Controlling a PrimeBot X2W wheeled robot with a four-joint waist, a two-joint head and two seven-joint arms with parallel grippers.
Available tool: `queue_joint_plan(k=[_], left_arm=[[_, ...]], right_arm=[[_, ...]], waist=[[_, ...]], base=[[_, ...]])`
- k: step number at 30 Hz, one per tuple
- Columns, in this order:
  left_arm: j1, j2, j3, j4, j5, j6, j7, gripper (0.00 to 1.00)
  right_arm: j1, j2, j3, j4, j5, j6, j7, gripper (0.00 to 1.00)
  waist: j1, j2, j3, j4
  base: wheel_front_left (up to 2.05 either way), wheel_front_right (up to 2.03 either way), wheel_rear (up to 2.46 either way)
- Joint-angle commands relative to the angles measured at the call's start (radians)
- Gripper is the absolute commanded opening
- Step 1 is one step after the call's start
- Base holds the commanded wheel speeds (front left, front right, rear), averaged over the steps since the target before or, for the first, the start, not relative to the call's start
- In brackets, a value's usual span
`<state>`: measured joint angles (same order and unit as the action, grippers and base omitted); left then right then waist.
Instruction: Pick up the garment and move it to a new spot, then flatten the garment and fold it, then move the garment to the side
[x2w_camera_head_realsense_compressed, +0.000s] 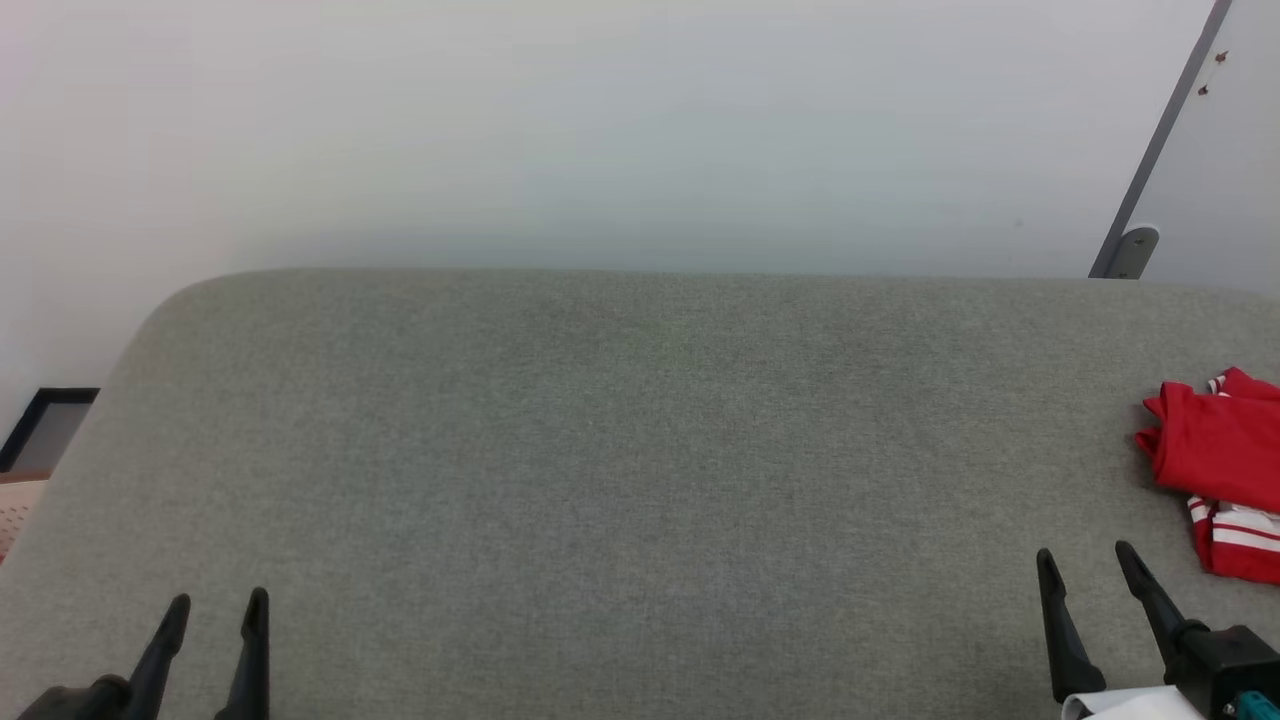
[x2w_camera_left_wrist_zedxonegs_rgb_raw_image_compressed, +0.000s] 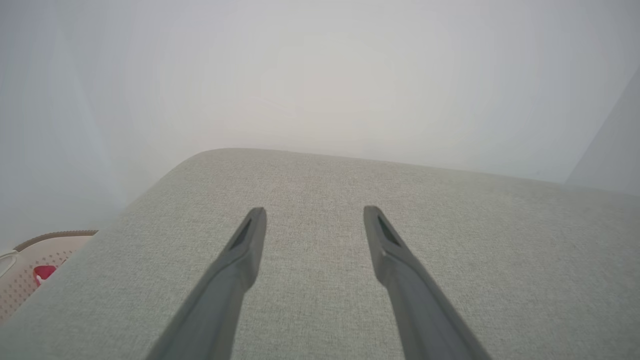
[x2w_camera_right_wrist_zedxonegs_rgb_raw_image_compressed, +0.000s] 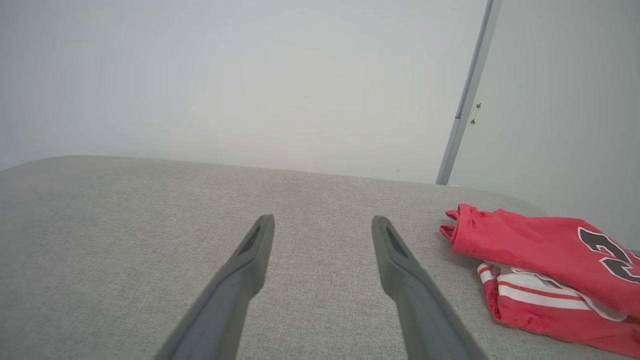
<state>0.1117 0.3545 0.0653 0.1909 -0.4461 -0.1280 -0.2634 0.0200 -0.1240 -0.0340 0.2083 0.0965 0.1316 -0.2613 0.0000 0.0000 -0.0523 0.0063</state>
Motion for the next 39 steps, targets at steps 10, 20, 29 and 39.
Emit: queue_joint_plan(k=[10,20,29,39], left_arm=[[0.006,0.003,-0.006,0.006,-0.014,-0.004,0.0,1.0],[-0.009,-0.045,-0.002,0.035,-0.096,0.0,0.029,0.0],[-0.037,-0.077,0.005,0.037,-0.23,0.0,0.073,0.0],[-0.064,-0.109,0.011,0.038,-0.363,-0.001,0.115,0.0]], right_arm=[[0.018,-0.001,0.008,-0.006,0.005,-0.002,-0.004,1.0],[0.0,0.012,-0.005,0.031,0.11,0.0,0.037,0.0],[-0.014,0.019,-0.012,0.026,0.287,0.0,0.077,0.0],[-0.031,0.027,-0.02,0.025,0.462,0.0,0.117,0.0]], waist=[[0.0,0.0,-0.001,0.008],[0.0,0.0,0.001,0.009],[0.0,0.0,0.005,0.008],[0.0,0.0,0.01,0.006]], base=[[0.0,0.0,0.0],[0.0,0.0,0.0],[0.0,0.0,0.0],[0.0,0.0,0.0]])
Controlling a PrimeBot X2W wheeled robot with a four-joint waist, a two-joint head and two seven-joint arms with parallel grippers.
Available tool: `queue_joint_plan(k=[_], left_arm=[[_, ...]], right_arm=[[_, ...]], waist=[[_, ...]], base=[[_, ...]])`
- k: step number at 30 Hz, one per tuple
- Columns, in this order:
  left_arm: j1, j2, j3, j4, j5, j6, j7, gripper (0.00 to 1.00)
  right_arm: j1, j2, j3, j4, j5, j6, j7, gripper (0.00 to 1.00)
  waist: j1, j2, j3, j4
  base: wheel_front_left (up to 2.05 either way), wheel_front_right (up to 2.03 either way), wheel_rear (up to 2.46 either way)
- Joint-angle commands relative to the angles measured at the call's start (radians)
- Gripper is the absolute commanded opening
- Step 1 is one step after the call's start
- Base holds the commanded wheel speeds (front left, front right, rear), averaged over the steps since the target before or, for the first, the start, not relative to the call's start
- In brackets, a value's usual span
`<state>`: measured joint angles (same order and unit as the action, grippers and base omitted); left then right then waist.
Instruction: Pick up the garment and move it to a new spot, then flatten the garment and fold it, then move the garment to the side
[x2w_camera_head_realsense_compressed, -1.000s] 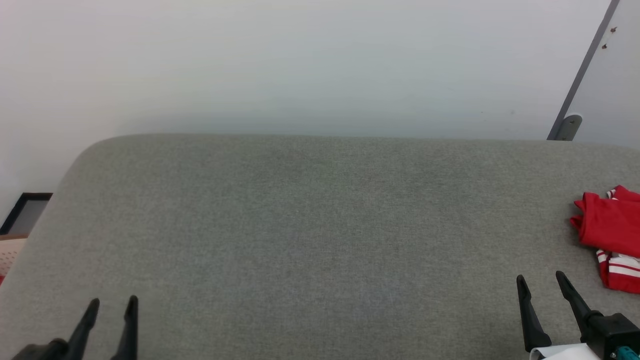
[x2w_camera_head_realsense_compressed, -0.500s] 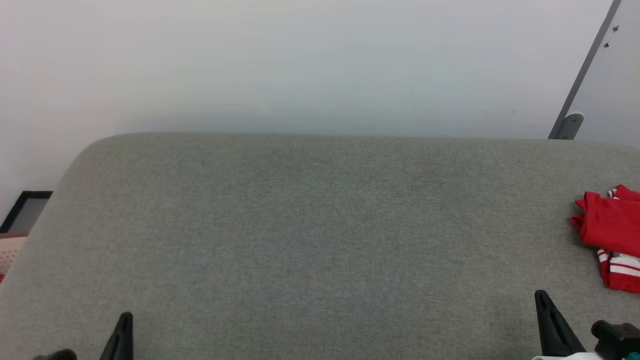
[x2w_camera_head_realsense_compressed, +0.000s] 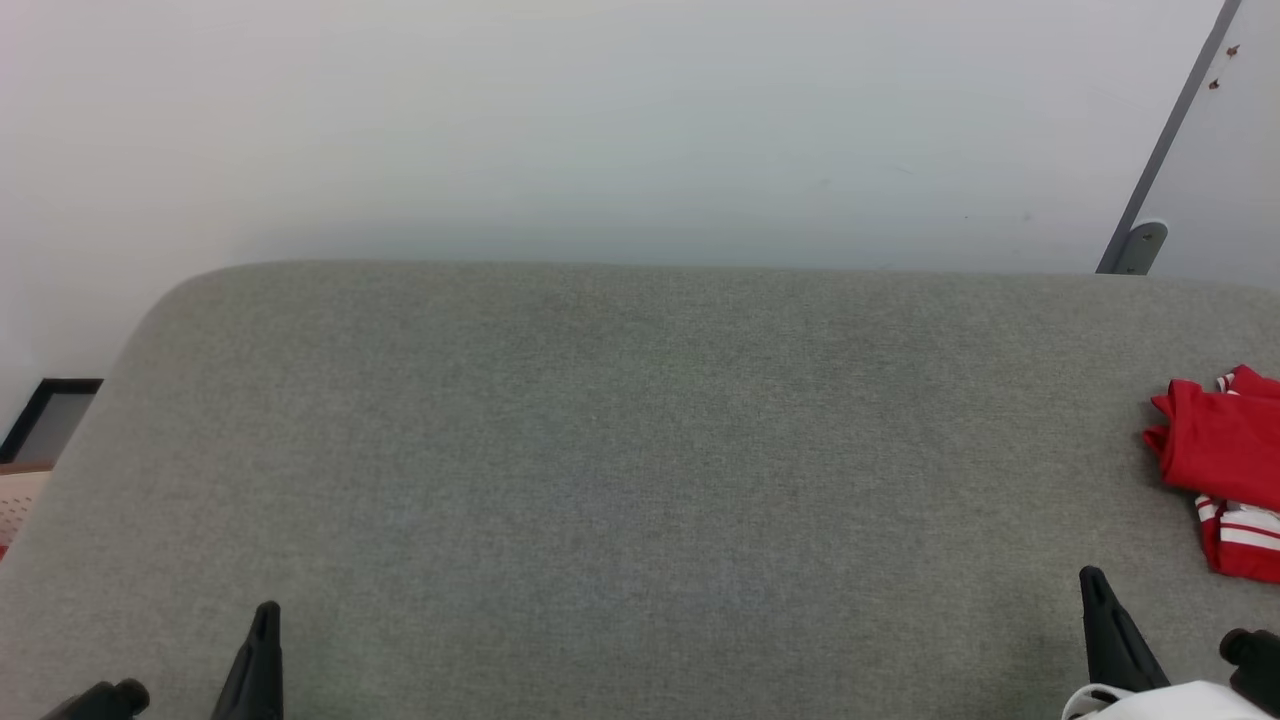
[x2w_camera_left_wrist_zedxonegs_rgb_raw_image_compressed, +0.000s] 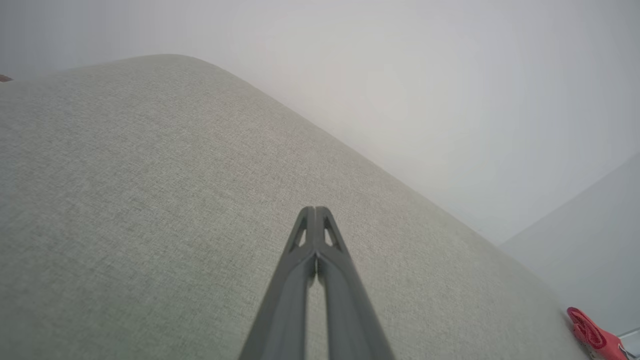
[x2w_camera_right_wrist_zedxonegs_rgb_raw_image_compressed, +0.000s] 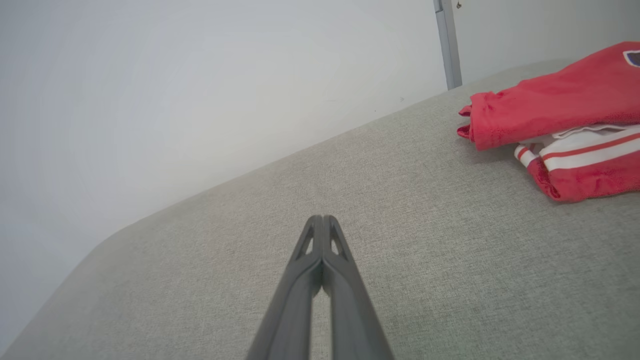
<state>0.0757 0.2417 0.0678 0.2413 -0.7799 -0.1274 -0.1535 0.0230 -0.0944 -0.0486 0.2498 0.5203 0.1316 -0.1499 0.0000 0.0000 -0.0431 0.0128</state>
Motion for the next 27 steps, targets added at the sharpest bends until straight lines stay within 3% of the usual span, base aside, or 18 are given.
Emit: queue_joint_plan(k=[1,27], left_arm=[[-0.03,0.001,0.009,-0.012,-0.041,-0.001,0.01,0.0],[-0.088,-0.067,0.023,-0.007,-0.323,-0.002,0.101,0.0]], right_arm=[[-0.036,-0.002,-0.006,-0.016,0.054,0.0,0.01,0.0],[-0.072,0.015,-0.028,-0.014,0.423,-0.001,0.1,0.0]], waist=[[0.0,0.0,0.001,0.0],[0.0,0.0,0.013,-0.004]], base=[[0.0,0.0,0.0],[0.0,0.0,0.0]])
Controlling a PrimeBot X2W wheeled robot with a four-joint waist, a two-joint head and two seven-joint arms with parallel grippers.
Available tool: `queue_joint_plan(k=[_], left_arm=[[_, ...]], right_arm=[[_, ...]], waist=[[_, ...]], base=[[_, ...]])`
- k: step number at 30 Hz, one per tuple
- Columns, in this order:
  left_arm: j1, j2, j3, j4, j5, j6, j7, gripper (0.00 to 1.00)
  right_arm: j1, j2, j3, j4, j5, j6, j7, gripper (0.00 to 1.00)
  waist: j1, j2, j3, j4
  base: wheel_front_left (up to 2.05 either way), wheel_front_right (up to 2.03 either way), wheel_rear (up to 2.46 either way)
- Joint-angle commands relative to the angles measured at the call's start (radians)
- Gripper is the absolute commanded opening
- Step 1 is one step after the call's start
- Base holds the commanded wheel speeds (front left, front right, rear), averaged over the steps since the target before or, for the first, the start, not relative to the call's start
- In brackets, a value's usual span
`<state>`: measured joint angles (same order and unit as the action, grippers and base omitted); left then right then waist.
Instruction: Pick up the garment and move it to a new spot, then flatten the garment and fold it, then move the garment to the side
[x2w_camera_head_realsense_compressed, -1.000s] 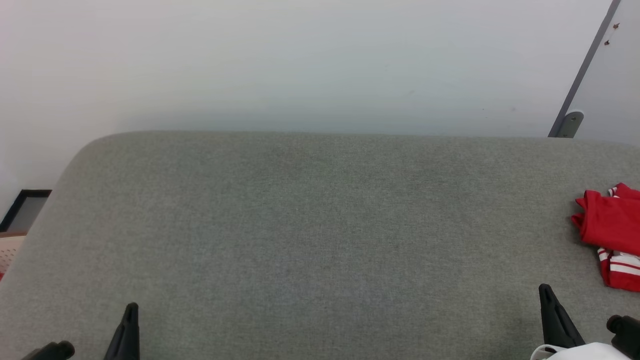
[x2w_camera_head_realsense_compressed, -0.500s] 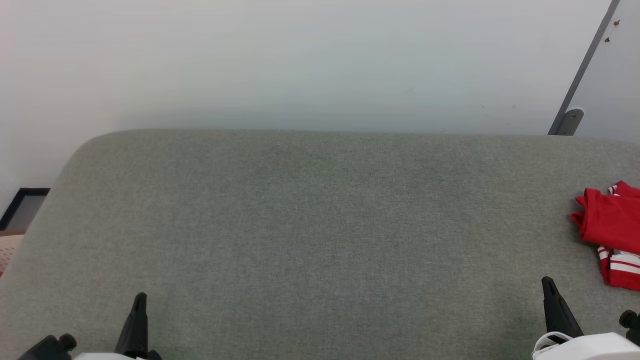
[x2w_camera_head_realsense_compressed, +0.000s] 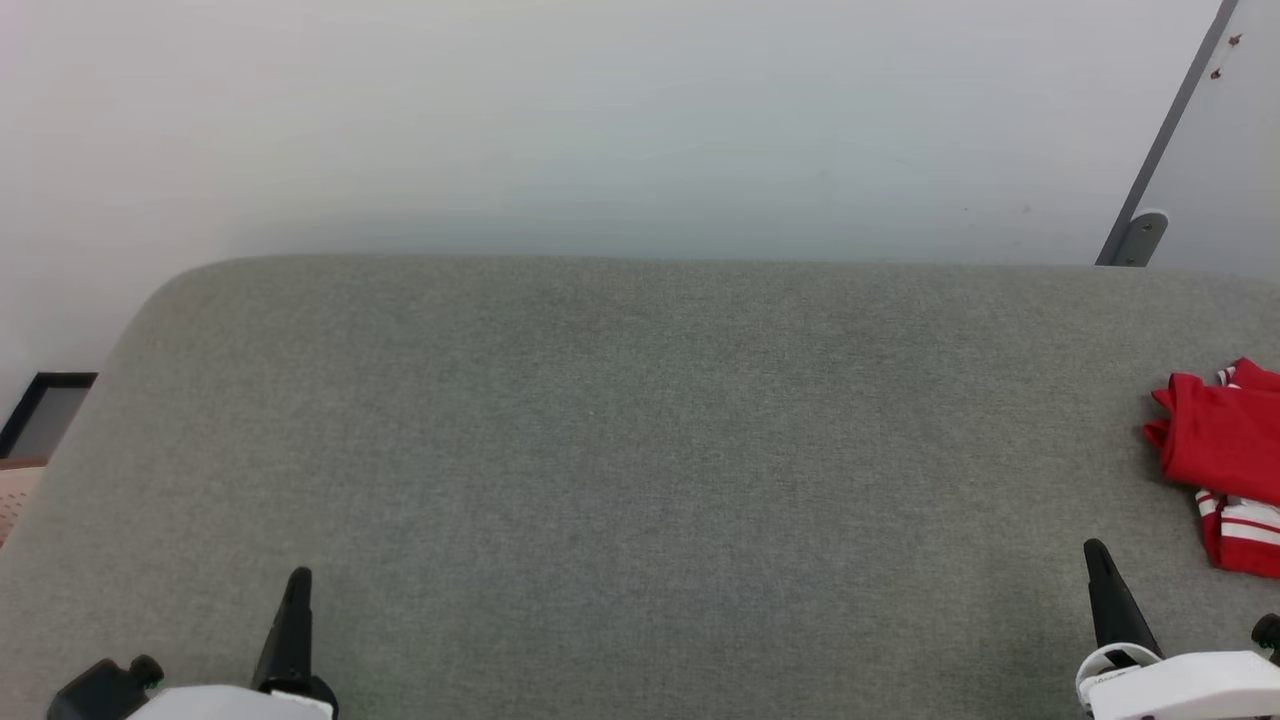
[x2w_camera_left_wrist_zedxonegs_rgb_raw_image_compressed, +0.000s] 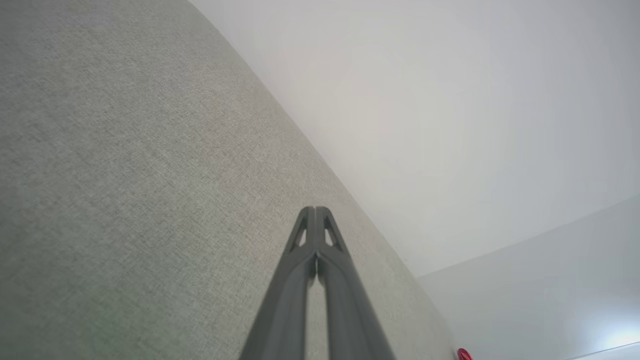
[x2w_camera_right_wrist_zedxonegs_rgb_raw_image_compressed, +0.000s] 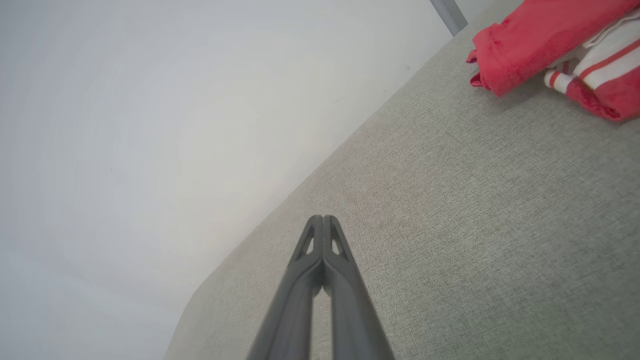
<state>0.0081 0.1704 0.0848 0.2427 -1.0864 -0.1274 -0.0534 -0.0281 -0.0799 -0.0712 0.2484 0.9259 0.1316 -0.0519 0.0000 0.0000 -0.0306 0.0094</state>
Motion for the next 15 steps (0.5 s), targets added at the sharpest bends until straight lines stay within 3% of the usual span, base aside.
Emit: queue_joint_plan(k=[1,15], left_arm=[[-0.022,0.002,0.007,-0.009,-0.026,-0.002,0.005,0.0],[-0.046,-0.026,0.012,-0.006,-0.141,-0.003,0.043,0.0]], right_arm=[[-0.022,0.001,-0.006,-0.012,0.03,-0.001,0.006,0.0],[-0.039,0.008,-0.015,-0.011,0.181,-0.001,0.043,0.0]], waist=[[0.0,0.0,0.001,0.0],[0.0,0.0,0.007,-0.002]], base=[[0.0,0.0,0.0],[0.0,0.0,0.0]])
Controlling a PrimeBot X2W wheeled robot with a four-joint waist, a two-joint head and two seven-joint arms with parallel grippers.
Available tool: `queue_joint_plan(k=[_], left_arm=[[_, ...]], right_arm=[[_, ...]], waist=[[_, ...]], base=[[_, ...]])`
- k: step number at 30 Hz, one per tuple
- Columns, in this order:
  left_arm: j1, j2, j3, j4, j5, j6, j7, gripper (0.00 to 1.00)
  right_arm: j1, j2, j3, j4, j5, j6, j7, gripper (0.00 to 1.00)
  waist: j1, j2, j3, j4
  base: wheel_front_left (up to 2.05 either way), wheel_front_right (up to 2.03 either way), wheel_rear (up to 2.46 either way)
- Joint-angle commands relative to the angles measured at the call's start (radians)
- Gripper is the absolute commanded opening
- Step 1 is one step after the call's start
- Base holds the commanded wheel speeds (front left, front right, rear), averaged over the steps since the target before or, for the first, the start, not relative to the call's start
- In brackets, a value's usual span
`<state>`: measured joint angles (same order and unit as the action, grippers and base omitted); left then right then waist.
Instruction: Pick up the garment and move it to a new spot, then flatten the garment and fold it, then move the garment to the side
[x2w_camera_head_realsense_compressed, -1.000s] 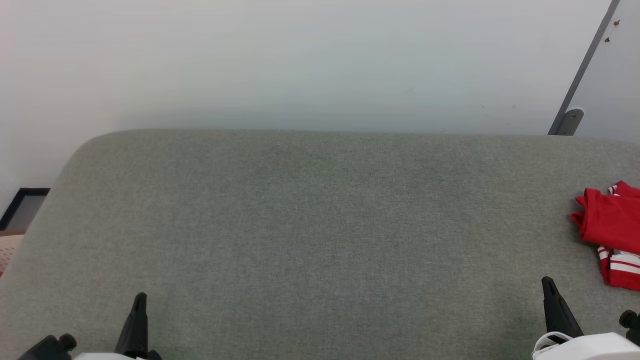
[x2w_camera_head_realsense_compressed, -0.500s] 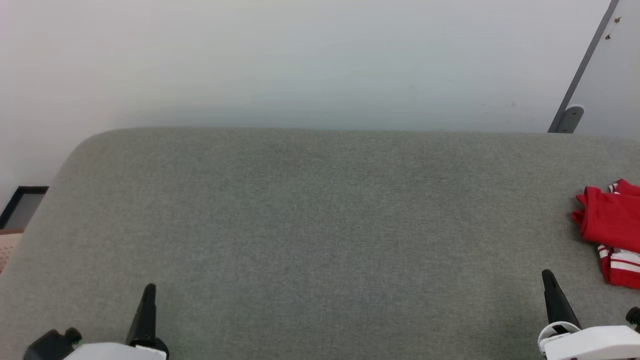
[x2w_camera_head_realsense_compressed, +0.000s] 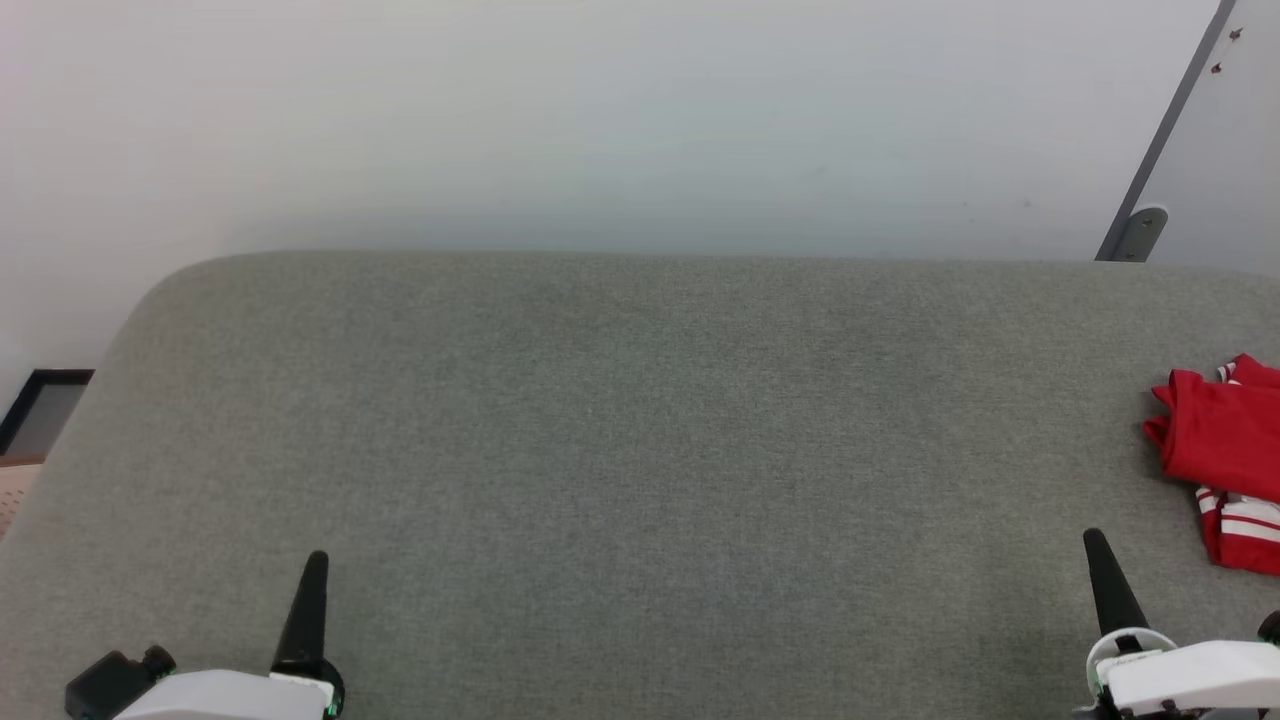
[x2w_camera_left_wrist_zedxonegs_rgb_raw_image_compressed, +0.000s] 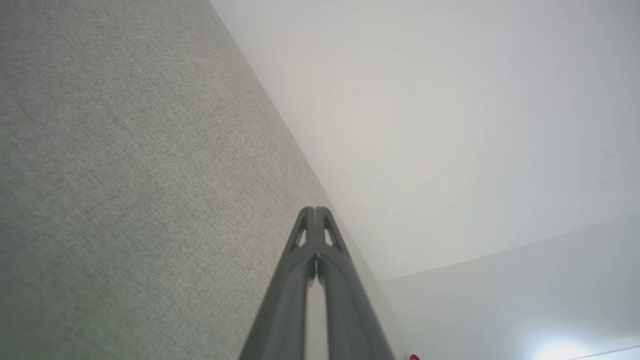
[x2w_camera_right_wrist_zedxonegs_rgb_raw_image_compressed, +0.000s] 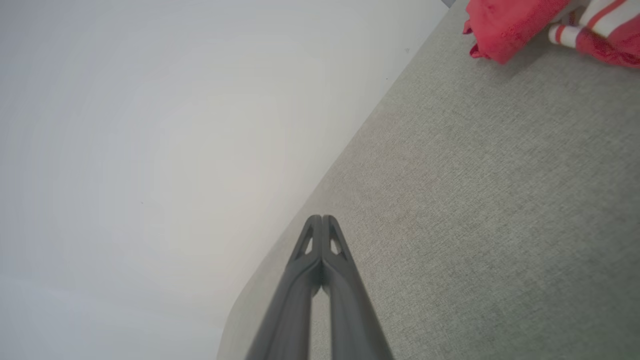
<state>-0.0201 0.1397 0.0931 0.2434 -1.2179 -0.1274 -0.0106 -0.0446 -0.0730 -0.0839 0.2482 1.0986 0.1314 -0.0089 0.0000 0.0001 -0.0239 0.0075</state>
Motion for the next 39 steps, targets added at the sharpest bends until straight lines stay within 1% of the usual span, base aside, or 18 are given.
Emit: queue_joint_plan(k=[1,18,39], left_arm=[[-0.019,0.003,0.005,-0.007,-0.018,-0.003,0.002,0.0],[-0.046,-0.029,0.011,-0.004,-0.147,-0.004,0.045,0.0],[-0.072,-0.063,0.018,-0.001,-0.283,-0.005,0.091,0.0]], right_arm=[[-0.023,0.001,-0.003,-0.011,0.018,-0.001,0.002,0.0],[-0.04,0.008,-0.014,-0.009,0.191,-0.001,0.045,0.0],[-0.056,0.017,-0.024,-0.007,0.371,-0.001,0.09,0.0]], waist=[[0.0,-0.0001,0.0,0.0],[0.0,-0.0001,0.008,-0.002],[0.0,-0.0001,0.017,-0.005]], base=[[0.0,0.0,0.0],[0.0,0.0,0.0],[0.0,0.0,0.0]])
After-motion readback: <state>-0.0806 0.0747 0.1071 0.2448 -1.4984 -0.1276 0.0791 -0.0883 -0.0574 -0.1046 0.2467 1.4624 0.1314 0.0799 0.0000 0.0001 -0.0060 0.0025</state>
